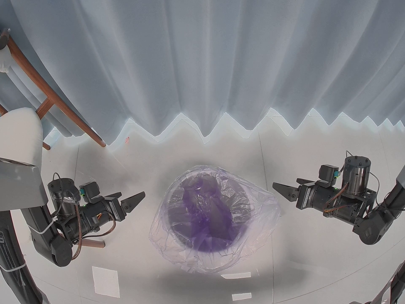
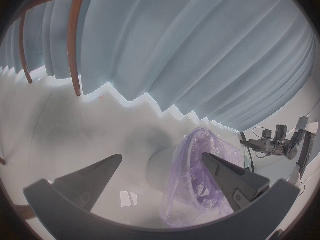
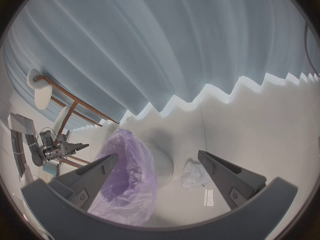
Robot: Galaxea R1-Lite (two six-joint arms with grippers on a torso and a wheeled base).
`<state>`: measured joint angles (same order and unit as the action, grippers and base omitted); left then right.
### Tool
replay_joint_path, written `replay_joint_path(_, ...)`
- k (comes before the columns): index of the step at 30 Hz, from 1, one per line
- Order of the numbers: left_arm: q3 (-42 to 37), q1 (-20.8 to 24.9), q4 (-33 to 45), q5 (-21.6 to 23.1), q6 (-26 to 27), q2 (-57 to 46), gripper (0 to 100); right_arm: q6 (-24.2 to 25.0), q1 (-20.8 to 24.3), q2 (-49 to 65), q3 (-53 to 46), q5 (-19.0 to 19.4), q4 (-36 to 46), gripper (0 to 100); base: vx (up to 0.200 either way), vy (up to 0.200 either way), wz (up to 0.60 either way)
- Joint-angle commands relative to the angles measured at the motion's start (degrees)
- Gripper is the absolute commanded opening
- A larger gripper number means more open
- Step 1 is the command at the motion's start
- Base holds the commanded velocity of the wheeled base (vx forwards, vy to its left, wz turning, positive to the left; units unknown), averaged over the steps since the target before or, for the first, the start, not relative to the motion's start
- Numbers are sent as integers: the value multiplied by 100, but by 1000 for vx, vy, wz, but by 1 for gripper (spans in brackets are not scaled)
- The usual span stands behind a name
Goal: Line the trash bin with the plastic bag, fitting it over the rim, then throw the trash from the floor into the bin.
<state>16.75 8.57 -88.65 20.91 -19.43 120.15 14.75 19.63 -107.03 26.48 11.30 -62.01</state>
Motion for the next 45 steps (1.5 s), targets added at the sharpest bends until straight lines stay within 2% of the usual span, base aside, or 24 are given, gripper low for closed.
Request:
replay_joint_path(1, -31, 83, -3, 1, 1, -9, 100, -227, 15, -986, -143, 4, -663, 100, 0, 0, 0)
replay_joint_path(6, -31, 83, -3, 1, 1, -9, 100, -227, 68, -1364, -178, 21, -1234, 100, 0, 0, 0)
replay_joint_path(8, -31, 83, -3, 1, 1, -9, 100, -227, 68, -1364, -178, 21, -1234, 100, 0, 0, 0)
replay_joint_path(11, -31, 83, -3, 1, 1, 8, 100, -218, 138, -1531, -354, 223, -1621, 100, 0, 0, 0)
replay_joint_path(14, -31, 83, -3, 1, 1, 17, 100, -192, 164, -1557, -407, 329, -1762, 100, 0, 0, 0)
replay_joint_path(24, -67, 119, -3, 1, 1, 17, 100, -104, 173, -1803, -284, 329, -2052, 100, 0, 0, 0)
replay_joint_path(25, -67, 119, -3, 1, 1, 26, 100, -78, 173, -1812, -266, 329, -2113, 0, 0, 0, 0)
replay_joint_path(27, -67, 119, -3, 1, 1, 26, 100, 45, 173, -1839, -196, 329, -2263, 0, 0, 0, 0)
replay_joint_path(30, -67, 119, -3, 1, 1, 26, 100, 661, 173, -1821, -29, 329, -2359, 0, 0, 0, 0)
replay_joint_path(36, -75, 154, -3, 1, 1, 35, 100, 1355, 164, -2076, 455, 311, -2219, 0, 0, 0, 0)
replay_joint_path(37, -75, 154, -3, 1, 1, 44, 100, 1698, 164, -2181, 701, 303, -2201, 0, 0, 0, 0)
replay_joint_path(45, -75, 154, -3, 1, 1, 44, 100, 2216, 243, -2498, 1105, 311, -2175, 0, 0, 0, 0)
